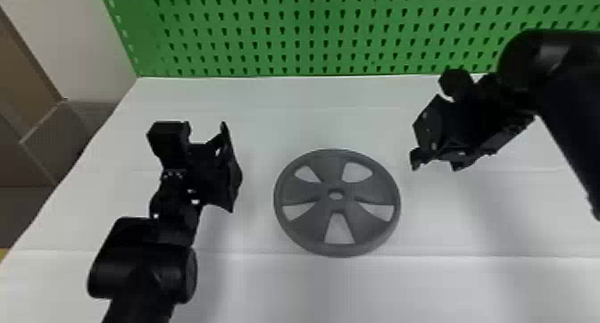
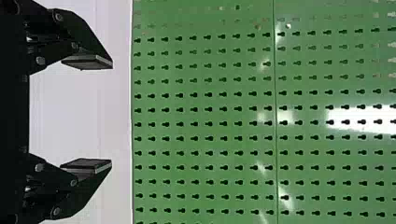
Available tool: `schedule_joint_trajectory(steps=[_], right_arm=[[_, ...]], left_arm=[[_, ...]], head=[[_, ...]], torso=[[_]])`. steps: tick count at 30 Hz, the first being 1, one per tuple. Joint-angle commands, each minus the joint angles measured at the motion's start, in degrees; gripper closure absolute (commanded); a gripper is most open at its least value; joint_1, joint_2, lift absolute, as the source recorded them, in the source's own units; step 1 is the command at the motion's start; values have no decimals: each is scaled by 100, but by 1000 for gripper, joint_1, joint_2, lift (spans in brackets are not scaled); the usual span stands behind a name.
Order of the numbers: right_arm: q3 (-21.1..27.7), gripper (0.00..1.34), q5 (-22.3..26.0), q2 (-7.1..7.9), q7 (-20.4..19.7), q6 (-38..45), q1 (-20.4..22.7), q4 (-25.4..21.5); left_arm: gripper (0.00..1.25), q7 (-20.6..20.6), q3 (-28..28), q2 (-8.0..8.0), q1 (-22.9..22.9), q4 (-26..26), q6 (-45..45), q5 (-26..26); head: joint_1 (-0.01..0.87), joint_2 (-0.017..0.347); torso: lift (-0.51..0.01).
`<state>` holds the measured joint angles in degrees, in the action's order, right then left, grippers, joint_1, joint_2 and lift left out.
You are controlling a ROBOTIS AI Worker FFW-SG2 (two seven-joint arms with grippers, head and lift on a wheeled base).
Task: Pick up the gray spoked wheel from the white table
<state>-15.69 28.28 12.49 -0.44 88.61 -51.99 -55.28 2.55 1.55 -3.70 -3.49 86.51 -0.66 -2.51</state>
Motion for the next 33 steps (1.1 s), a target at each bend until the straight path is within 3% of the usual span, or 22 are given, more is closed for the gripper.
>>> schedule_joint_trajectory(steps=[1, 14, 33], right_arm=[[-514, 321, 230, 105, 0, 104, -197, 281], [-1112, 321, 881, 193, 0, 51, -496, 922], [-1428, 321, 1021, 245, 0, -28, -575, 1160]], left_arm=[[495, 0, 39, -26, -38, 15, 31, 5], [495, 0, 118, -61, -73, 33, 101, 14], [495, 0, 118, -70, -47, 33, 101, -4]], head=[[779, 101], [779, 101], [779, 101]], torso=[[-72], [-72], [-72]])
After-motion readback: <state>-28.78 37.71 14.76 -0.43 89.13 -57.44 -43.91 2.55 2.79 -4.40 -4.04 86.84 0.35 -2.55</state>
